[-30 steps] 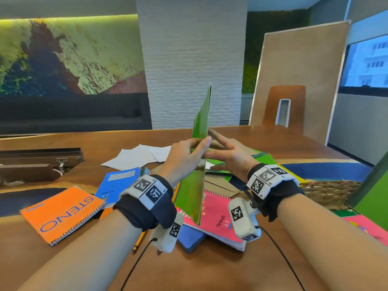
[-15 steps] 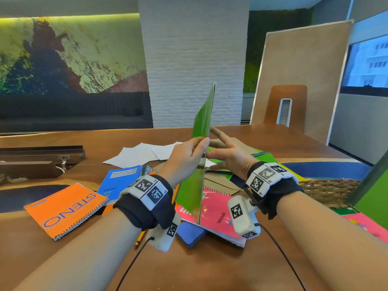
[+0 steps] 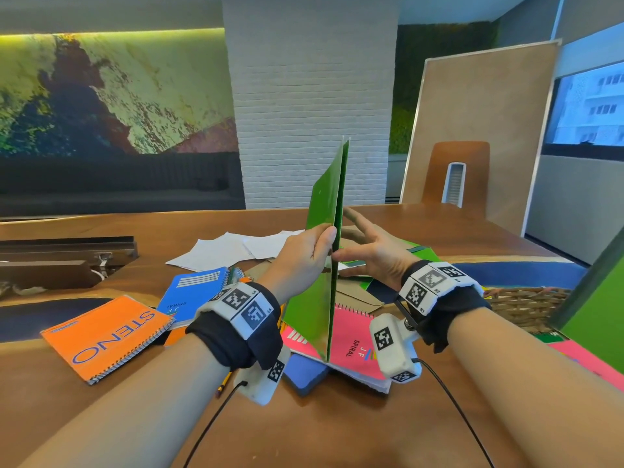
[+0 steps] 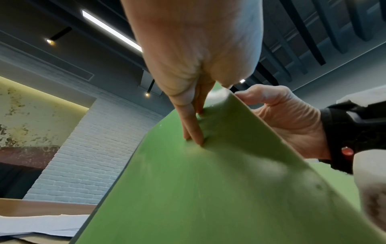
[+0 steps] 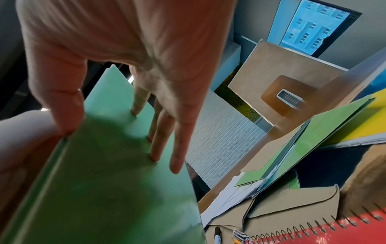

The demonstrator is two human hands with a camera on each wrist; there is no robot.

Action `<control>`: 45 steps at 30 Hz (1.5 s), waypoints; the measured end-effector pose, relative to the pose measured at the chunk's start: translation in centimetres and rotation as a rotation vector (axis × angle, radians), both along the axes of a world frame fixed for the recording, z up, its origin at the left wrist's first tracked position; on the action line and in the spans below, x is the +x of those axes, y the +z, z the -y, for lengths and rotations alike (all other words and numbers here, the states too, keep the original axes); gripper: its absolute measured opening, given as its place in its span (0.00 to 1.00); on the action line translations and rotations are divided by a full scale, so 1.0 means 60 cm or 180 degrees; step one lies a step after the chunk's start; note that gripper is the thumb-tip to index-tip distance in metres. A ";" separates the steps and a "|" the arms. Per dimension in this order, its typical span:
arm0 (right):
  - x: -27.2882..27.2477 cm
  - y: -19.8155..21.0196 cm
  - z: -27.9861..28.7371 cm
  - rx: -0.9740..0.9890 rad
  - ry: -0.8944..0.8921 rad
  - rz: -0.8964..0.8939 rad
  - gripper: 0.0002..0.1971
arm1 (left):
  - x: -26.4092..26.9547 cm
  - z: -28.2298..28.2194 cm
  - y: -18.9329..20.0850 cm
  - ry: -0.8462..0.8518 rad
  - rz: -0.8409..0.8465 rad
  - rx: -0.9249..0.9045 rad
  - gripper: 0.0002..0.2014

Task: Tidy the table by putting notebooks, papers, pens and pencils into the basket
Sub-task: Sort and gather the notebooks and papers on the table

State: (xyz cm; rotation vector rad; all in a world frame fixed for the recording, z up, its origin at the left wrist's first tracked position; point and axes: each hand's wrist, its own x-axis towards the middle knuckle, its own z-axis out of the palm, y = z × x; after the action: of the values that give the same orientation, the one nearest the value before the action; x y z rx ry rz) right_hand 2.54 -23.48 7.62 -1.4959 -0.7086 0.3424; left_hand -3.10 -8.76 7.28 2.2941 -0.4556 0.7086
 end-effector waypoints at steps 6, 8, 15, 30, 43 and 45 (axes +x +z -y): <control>-0.005 0.010 0.011 0.0316 -0.0026 -0.0027 0.46 | 0.000 0.029 0.010 0.0127 0.0251 -0.0039 0.14; -0.006 0.018 0.017 0.0332 -0.0189 0.0101 0.43 | 0.002 0.045 0.016 0.0129 0.0340 -0.0163 0.14; -0.027 0.056 0.090 0.0956 -0.0568 -0.0019 0.26 | 0.023 0.138 0.024 -0.0193 0.0686 -0.0322 0.20; -0.035 0.066 0.345 0.0636 -0.4025 0.1294 0.07 | 0.120 0.318 0.042 -0.0029 -0.0501 0.0265 0.25; -0.101 0.076 0.535 0.0063 -0.4992 0.1446 0.14 | 0.182 0.470 0.034 -0.0320 -0.0887 -0.0088 0.30; -0.106 0.072 0.554 0.0108 -0.5102 0.1413 0.12 | 0.184 0.493 0.036 -0.0406 -0.0877 -0.0171 0.29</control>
State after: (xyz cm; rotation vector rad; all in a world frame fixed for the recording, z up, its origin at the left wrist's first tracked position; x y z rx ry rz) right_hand -3.84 -56.74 11.93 -1.6644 0.3068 -1.2216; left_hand 7.95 -38.37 9.46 2.2457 -0.4422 0.3314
